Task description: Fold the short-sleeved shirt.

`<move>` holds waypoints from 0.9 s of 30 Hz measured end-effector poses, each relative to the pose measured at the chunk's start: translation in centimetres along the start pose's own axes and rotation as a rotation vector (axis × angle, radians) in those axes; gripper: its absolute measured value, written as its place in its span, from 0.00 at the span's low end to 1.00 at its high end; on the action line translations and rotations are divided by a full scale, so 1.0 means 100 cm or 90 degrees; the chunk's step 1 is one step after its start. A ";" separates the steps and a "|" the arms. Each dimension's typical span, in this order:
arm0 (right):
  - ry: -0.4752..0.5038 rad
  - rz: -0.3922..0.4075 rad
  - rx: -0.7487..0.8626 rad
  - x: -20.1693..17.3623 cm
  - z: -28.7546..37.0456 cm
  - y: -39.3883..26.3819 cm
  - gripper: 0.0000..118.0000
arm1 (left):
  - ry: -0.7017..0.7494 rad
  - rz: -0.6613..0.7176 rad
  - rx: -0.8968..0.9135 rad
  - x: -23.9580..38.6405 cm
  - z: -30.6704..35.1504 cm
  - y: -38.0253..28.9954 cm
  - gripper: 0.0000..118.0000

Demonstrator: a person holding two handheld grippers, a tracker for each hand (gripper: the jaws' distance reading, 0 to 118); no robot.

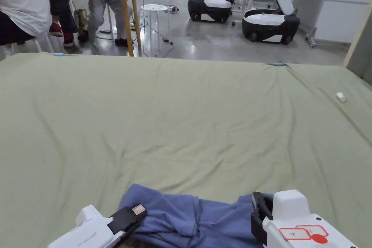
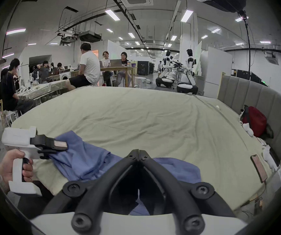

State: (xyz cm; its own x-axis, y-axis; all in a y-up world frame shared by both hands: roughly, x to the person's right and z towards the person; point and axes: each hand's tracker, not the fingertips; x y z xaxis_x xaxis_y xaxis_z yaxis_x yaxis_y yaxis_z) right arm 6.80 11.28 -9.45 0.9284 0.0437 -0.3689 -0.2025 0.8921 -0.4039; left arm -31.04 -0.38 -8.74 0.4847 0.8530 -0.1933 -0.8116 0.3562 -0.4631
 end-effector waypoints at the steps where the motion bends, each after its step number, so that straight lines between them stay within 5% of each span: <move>1: -0.003 -0.001 -0.001 0.002 0.000 0.001 0.00 | 0.010 -0.030 0.023 0.006 0.010 0.007 0.13; 6: -0.007 0.000 0.003 0.003 0.000 0.002 0.00 | 0.181 -0.322 0.107 0.047 0.053 0.038 0.12; 9: -0.003 0.003 0.003 0.004 -0.001 0.001 0.00 | 0.201 -0.436 0.130 0.081 0.063 0.033 0.12; 18: -0.034 -0.013 -0.009 0.031 0.014 -0.012 0.00 | 0.126 -0.766 0.032 0.190 -0.020 -0.104 0.12; 22: -0.042 -0.026 -0.020 0.050 0.021 -0.018 0.00 | 0.205 -0.948 -0.053 0.194 -0.077 -0.176 0.12; 27: -0.042 -0.021 -0.023 0.059 0.027 -0.022 0.00 | 0.232 -0.954 -0.072 0.189 -0.097 -0.195 0.17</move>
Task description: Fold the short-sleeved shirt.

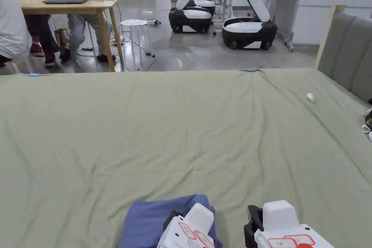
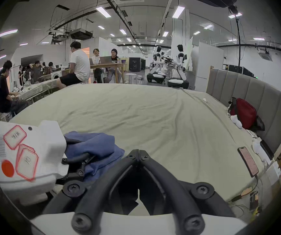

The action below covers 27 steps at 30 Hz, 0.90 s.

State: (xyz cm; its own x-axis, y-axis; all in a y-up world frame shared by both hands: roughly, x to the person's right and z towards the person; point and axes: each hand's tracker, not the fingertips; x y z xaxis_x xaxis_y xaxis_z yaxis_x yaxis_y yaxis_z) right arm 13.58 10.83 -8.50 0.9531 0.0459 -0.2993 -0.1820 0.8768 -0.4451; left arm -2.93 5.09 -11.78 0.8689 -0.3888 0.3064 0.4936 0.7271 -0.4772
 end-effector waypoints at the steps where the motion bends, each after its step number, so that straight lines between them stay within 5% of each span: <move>1: 0.001 0.000 0.000 0.001 0.000 -0.001 0.00 | -0.011 0.010 0.009 -0.004 0.007 0.003 0.27; 3: 0.007 -0.002 -0.003 0.003 -0.001 -0.002 0.00 | -0.060 0.052 0.044 -0.018 0.022 0.013 0.72; 4: 0.010 -0.006 -0.003 0.003 -0.001 -0.003 0.00 | -0.084 0.082 0.061 -0.031 0.034 0.017 0.82; 9: 0.018 -0.018 0.001 0.003 -0.001 -0.003 0.00 | -0.180 0.318 0.127 -0.099 0.062 0.019 0.79; 12: 0.021 -0.023 0.002 0.002 -0.001 -0.003 0.00 | -0.236 0.458 0.091 -0.124 0.047 0.000 0.64; 13: 0.021 -0.024 0.002 0.001 -0.002 -0.002 0.00 | -0.232 0.496 0.074 -0.128 0.041 -0.009 0.48; 15: 0.023 -0.025 0.001 0.000 -0.002 -0.002 0.00 | -0.194 0.522 0.039 -0.128 0.033 -0.025 0.00; 27: 0.045 -0.022 -0.023 -0.009 -0.004 0.001 0.00 | -0.369 0.490 -0.045 -0.048 -0.011 -0.046 0.00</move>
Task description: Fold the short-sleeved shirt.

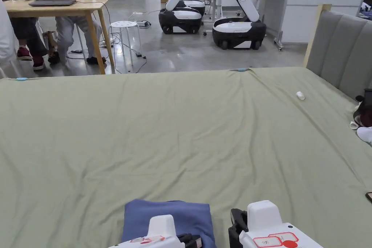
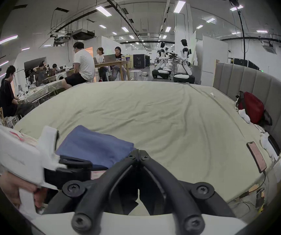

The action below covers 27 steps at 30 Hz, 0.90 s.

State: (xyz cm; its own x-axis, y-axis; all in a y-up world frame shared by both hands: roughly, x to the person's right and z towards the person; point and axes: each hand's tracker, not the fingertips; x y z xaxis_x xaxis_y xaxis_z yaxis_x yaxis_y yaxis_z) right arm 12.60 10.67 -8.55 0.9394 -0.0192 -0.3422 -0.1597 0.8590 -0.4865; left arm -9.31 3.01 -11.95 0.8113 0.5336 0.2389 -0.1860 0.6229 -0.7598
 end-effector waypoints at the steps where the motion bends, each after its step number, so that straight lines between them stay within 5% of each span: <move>1: 0.003 -0.001 -0.003 0.000 0.001 0.001 0.00 | 0.000 0.001 0.002 0.000 -0.001 0.000 0.00; 7: 0.042 -0.004 -0.036 -0.015 -0.023 0.006 0.00 | 0.009 -0.004 0.065 -0.010 0.043 0.013 0.00; 13: 0.133 -0.079 -0.080 -0.034 -0.076 0.006 0.00 | 0.050 0.032 0.128 -0.049 0.100 0.021 0.00; 14: 0.151 -0.095 -0.090 -0.035 -0.082 0.005 0.00 | 0.058 0.042 0.142 -0.057 0.106 0.019 0.09; 15: 0.176 -0.121 -0.104 -0.035 -0.090 0.004 0.00 | 0.064 0.064 0.154 -0.068 0.113 0.017 0.32; 17: 0.188 -0.149 -0.127 -0.034 -0.101 -0.003 0.00 | 0.082 0.105 0.172 -0.088 0.119 0.013 0.91; 23: 0.097 -0.127 -0.161 -0.024 -0.109 -0.018 0.00 | -0.016 0.277 0.143 -0.140 0.102 -0.004 0.95; 27: 0.092 -0.115 -0.154 -0.026 -0.107 -0.016 0.00 | -0.222 0.369 0.101 -0.150 0.058 -0.013 0.87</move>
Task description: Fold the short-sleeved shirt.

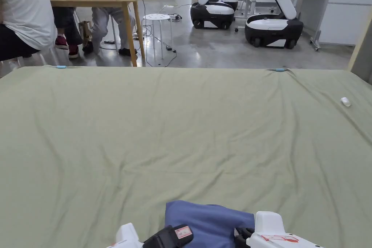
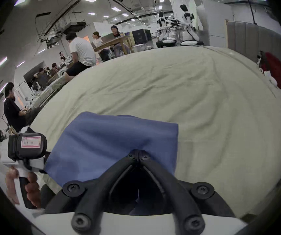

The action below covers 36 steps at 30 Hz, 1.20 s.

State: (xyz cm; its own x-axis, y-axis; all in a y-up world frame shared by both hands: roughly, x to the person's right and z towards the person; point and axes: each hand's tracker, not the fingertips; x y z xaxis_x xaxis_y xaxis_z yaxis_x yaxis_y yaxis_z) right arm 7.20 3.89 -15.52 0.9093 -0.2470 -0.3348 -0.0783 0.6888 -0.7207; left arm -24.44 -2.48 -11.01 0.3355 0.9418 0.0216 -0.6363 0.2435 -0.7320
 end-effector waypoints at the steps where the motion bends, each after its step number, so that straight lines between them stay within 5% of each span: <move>1: -0.001 0.003 0.001 -0.001 0.000 0.000 0.00 | 0.001 0.008 0.005 -0.001 -0.010 -0.001 0.87; 4: -0.006 0.024 0.013 -0.006 0.003 -0.002 0.00 | 0.035 -0.018 0.016 0.008 -0.025 0.003 0.80; 6: -0.018 0.040 0.019 -0.012 0.007 0.000 0.00 | 0.140 -0.073 0.017 0.018 -0.028 0.008 0.20; 16: -0.023 0.193 0.087 -0.115 0.013 0.024 0.00 | 0.294 -0.302 0.076 0.047 0.059 0.051 0.19; 21: 0.016 0.214 0.104 -0.172 0.001 0.028 0.00 | 0.382 -0.377 0.117 0.043 0.133 0.086 0.19; 29: 0.087 0.262 0.113 -0.279 -0.023 0.026 0.00 | 0.444 -0.364 0.148 -0.002 0.253 0.152 0.19; 36: 0.119 0.284 0.112 -0.335 -0.050 0.023 0.00 | 0.493 -0.351 0.154 -0.032 0.323 0.188 0.19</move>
State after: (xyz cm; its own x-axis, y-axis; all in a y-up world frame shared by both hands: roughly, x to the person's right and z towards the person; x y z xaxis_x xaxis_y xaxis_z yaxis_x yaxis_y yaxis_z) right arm -25.50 10.32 -9.02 0.7131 -0.0098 -0.7010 -0.3570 0.8555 -0.3752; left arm -59.91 6.57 -2.80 0.9364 0.2903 -0.1972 -0.3497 0.7259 -0.5923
